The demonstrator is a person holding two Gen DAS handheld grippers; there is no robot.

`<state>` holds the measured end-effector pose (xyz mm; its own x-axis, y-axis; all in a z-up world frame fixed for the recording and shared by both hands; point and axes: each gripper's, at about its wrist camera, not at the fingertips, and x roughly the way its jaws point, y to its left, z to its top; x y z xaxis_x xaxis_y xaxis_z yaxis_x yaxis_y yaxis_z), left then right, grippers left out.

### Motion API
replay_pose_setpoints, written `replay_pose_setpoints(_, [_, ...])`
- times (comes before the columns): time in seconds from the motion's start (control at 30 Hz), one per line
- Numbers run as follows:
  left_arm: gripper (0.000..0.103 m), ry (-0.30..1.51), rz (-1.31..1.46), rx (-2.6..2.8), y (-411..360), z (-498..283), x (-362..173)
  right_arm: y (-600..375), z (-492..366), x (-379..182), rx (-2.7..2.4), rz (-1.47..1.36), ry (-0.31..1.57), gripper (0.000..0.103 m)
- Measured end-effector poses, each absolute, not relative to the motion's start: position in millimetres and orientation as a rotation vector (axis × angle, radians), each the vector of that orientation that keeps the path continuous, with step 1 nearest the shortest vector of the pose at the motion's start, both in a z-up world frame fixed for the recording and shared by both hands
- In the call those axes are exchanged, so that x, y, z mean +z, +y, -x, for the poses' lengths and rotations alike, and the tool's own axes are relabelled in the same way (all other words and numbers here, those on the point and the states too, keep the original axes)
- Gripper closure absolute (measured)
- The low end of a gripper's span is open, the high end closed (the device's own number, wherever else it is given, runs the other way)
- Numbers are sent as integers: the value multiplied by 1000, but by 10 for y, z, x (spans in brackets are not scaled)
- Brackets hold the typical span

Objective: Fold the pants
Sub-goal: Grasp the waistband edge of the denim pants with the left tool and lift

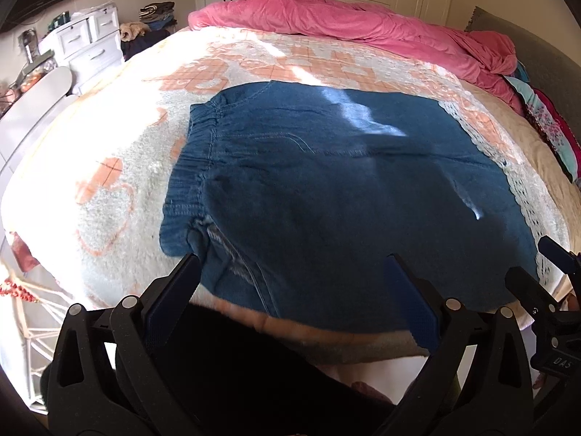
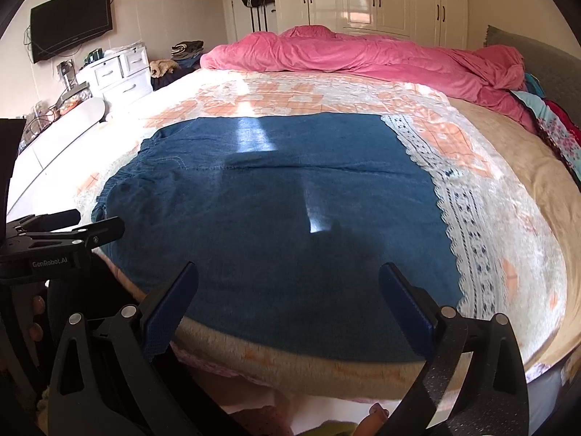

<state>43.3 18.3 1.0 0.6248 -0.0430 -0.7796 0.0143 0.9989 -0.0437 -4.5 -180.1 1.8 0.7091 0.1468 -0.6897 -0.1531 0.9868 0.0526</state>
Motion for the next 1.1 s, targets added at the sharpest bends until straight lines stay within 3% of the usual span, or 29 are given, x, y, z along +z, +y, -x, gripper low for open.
replay_pose_setpoints(0.6, [9,905,130,73,1159,-1677,108,-1247,-1657,225,416,147,831,4])
replay_pose_setpoints(1.1, [9,998,117,11,1529,-2530,-276,-852,-2965,13,486,342,896,4])
